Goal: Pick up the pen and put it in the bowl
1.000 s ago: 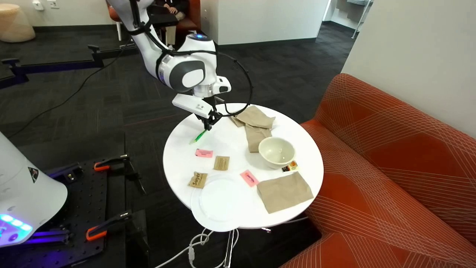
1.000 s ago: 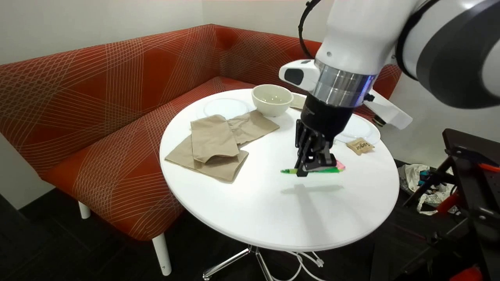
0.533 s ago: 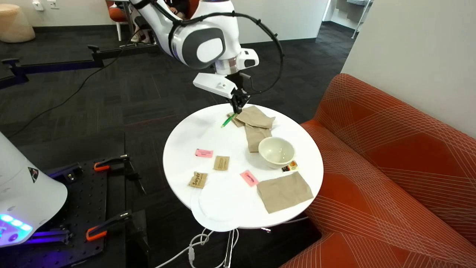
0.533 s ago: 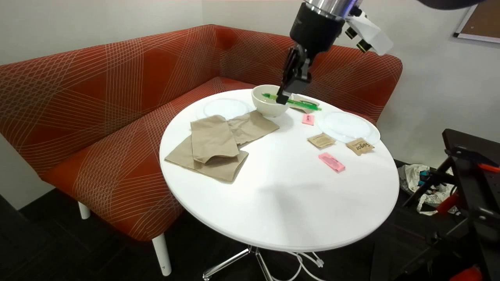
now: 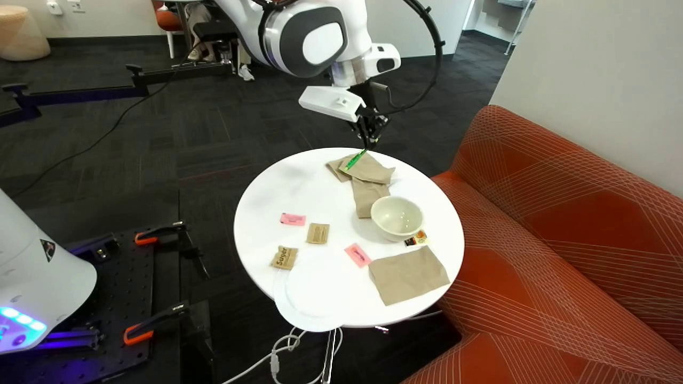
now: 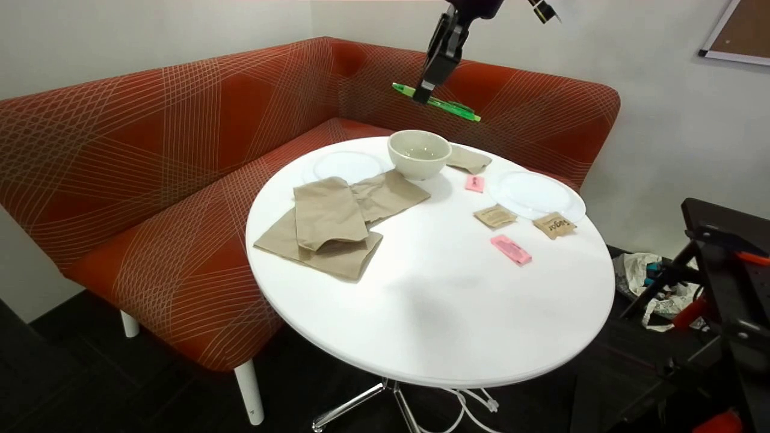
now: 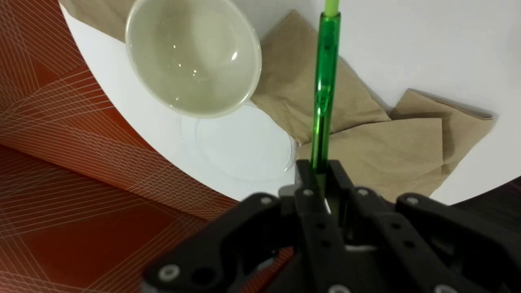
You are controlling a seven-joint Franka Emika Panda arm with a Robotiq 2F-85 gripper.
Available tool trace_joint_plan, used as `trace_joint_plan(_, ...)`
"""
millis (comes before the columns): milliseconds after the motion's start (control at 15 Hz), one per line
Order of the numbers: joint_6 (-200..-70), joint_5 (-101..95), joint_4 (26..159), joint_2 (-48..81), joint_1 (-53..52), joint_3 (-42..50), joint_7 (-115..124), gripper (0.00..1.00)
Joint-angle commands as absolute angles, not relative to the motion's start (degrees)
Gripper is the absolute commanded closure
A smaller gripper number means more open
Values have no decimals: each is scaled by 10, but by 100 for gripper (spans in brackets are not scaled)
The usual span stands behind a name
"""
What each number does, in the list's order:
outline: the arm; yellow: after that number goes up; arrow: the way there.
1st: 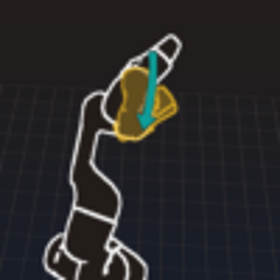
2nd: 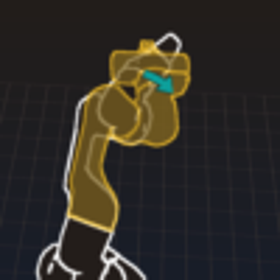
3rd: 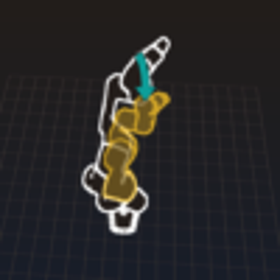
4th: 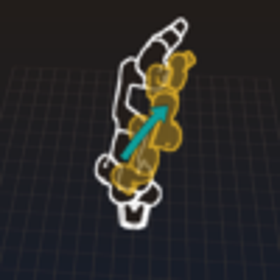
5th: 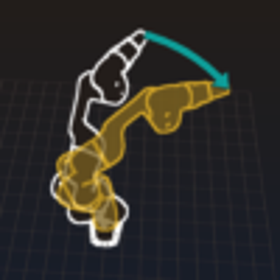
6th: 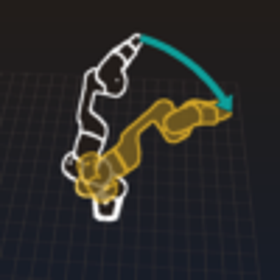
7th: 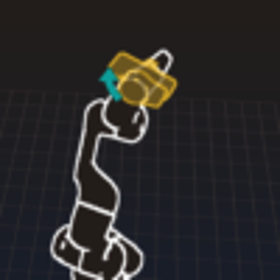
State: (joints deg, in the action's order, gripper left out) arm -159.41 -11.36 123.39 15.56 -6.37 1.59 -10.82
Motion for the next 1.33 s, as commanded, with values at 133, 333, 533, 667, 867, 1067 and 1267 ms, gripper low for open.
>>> trace_joint_plan(133,-1600,-122,1229,161,-51,6,-102,97)
trace_joint_plan(333,-1633,-120,1203,193,-40,5,-114,97)
trace_joint_plan(533,-1674,-115,1175,228,-26,4,-123,97)
trace_joint_plan(667,-1695,-116,1153,252,-19,6,-123,97)
trace_joint_plan(867,-1702,-112,1117,284,-7,6,-122,97)
trace_joint_plan(1067,-1702,-110,1086,312,6,4,-123,97)
trace_joint_plan(1267,-1703,-104,1063,337,18,-2,-123,97)
